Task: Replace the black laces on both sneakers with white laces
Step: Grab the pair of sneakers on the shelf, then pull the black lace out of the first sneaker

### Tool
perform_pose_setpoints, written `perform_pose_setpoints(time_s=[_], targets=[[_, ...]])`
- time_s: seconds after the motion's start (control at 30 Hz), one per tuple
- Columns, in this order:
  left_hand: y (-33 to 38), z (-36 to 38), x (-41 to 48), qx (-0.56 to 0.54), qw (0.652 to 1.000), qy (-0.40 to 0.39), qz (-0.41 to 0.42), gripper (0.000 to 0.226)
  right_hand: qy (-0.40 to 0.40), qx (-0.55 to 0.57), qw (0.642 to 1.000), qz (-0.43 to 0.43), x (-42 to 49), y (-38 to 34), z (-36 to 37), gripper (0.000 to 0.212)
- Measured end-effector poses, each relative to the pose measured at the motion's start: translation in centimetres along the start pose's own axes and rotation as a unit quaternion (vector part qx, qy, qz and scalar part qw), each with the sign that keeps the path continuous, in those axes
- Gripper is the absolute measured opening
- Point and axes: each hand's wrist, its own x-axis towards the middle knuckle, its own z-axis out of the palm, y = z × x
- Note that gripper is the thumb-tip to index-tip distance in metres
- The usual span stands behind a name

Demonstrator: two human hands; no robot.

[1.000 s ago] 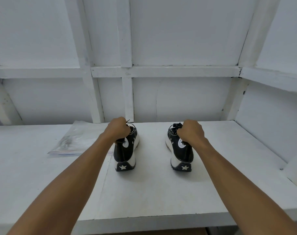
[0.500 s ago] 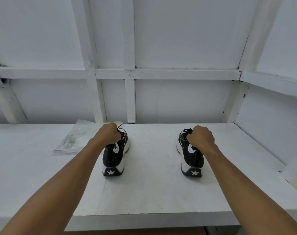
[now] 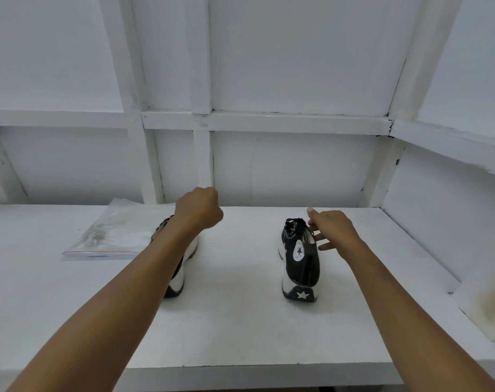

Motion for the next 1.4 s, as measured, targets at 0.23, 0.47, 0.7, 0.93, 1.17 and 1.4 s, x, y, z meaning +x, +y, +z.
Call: perform_pose_setpoints(time_s=[0.23, 0.47, 0.7, 0.93, 1.17, 1.4], targets=[[5.7, 3.2, 0.5, -0.197, 0.97, -0.093, 0.108, 0.028, -0.114, 0.056, 0.991, -0.027, 0.5, 1.6, -2.8, 0.022], [8.9, 5.8, 1.5, -0.243, 0.94, -0.154, 0.183, 0.041, -0.137, 0.0, 0.988, -0.066, 0.6, 1.3, -1.8, 0.033], [9.4, 8.0, 3.9, -0.28, 0.912, -0.175, 0.243, 0.013, -0.103, -0.006, 0.994, -0.042, 2.3, 0.8, -1.0, 0.015], [8.7, 7.8, 6.1, -0.471, 0.823, -0.257, 0.185, 0.009, -0.074, 0.055, 0.996, -0.017, 4.1, 0.9, 0.1, 0.015], [7.7, 8.4, 6.3, -0.555, 0.758, -0.311, 0.146, 0.012, -0.129, 0.075, 0.989, -0.014, 4.6, 1.7, 0.6, 0.028], [7.0, 8.9, 6.7, -0.438, 0.786, -0.397, 0.183, 0.025, -0.271, 0.028, 0.961, -0.04, 6.9, 1.6, -1.0, 0.024]])
